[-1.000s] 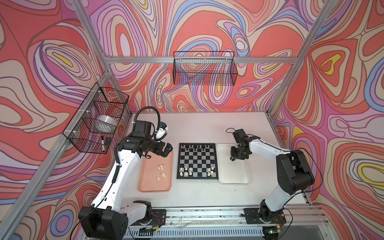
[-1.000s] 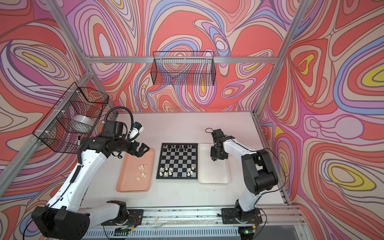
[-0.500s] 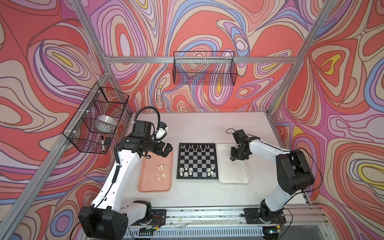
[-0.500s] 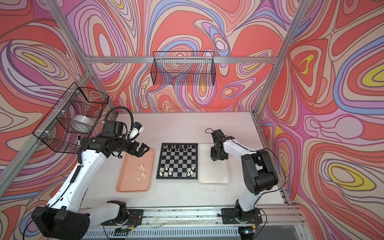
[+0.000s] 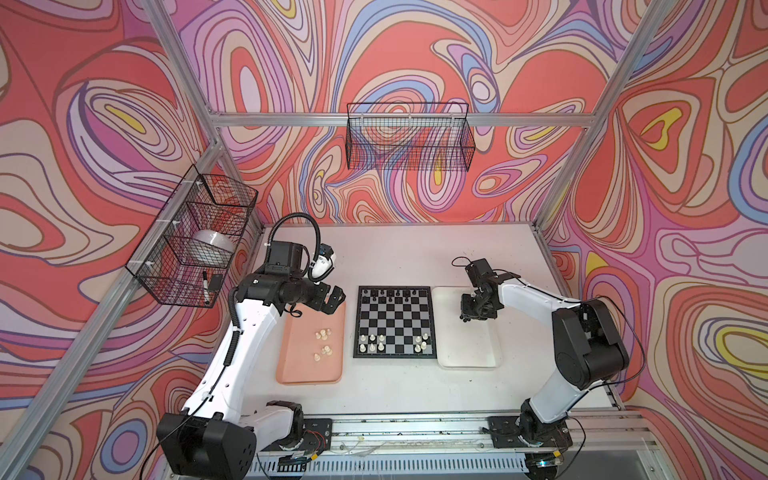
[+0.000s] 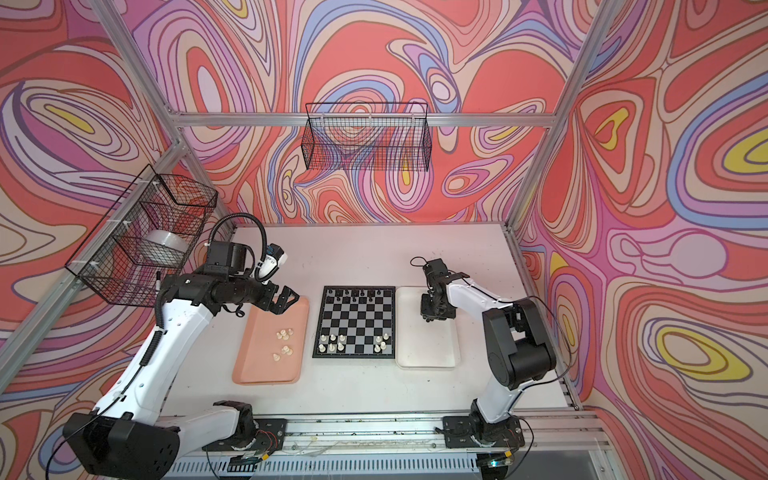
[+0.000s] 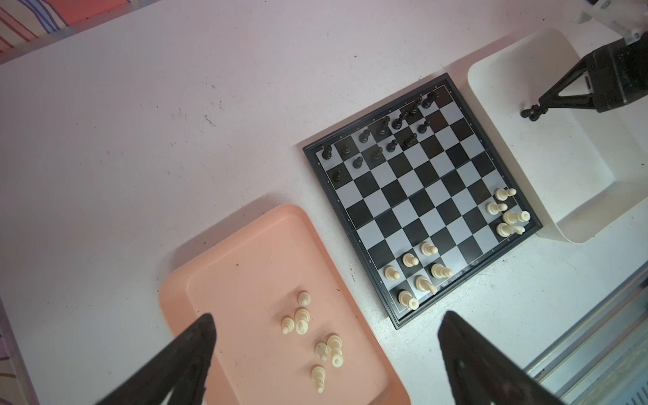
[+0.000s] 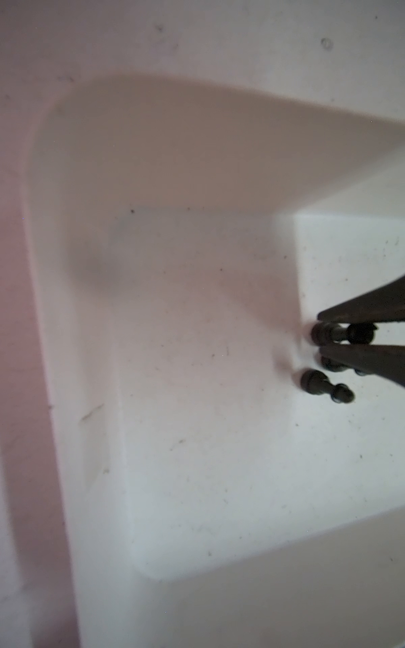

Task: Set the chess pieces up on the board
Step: 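Close the right gripper on a small black pawn in the white tray, then lift the black pawn and carry it over the board's far rows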

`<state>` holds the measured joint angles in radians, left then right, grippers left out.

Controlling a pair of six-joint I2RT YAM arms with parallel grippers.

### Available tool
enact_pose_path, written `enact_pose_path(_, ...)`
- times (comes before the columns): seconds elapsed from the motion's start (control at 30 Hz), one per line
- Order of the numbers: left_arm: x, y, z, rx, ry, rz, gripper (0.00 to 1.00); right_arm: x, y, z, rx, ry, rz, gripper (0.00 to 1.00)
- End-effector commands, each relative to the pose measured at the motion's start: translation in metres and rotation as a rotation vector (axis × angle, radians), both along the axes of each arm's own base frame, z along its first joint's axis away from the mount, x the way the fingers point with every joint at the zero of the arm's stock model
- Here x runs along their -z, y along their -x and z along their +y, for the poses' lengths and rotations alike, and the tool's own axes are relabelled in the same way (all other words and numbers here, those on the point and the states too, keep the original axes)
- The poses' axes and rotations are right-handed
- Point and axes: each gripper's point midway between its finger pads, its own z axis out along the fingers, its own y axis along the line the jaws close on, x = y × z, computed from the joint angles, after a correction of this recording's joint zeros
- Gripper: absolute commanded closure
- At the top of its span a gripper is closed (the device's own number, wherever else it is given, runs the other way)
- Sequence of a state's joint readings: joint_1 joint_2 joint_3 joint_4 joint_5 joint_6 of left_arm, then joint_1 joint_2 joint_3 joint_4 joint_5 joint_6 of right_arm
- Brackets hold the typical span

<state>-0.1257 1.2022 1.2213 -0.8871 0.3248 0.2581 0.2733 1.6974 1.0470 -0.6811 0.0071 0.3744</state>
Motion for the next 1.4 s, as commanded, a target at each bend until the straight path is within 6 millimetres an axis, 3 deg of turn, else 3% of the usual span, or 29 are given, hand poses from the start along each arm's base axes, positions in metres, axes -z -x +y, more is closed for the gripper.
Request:
enact_pose_path(0.0, -0.001, 0.003, -0.002, 0.015, 0.0, 0.005, 0.0, -0.007, -0.008, -0.005, -0.006, 0.025, -0.018, 0.9)
enact_pose_path(0.37, -0.001, 0.001, -0.002, 0.009, -0.004, 0.001, 0.0, -0.036, -0.026, -0.005, -0.03, 0.043, -0.07, 0.9)
enact_pose_path(0.83, 0.0, -0.001, -0.001, -0.002, 0.0, 0.004, 0.0, -0.064, -0.05, 0.011, -0.056, -0.02, -0.136, 0.89)
enact_pose_path(1.23, 0.0, -0.002, -0.001, -0.004, -0.002, 0.002, 0.0, -0.086, -0.067, 0.048, -0.13, -0.037, -0.174, 0.89)
enact_pose_path(1.27, 0.0, -0.002, -0.001, -0.004, -0.005, 0.0, 0.0, -0.077, -0.069, 0.053, -0.138, -0.028, -0.153, 0.89)
enact_pose_path(1.37, -0.001, -0.002, -0.001, -0.002, -0.005, 0.0, 0.0, -0.079, -0.073, 0.071, -0.167, -0.035, -0.163, 0.89)
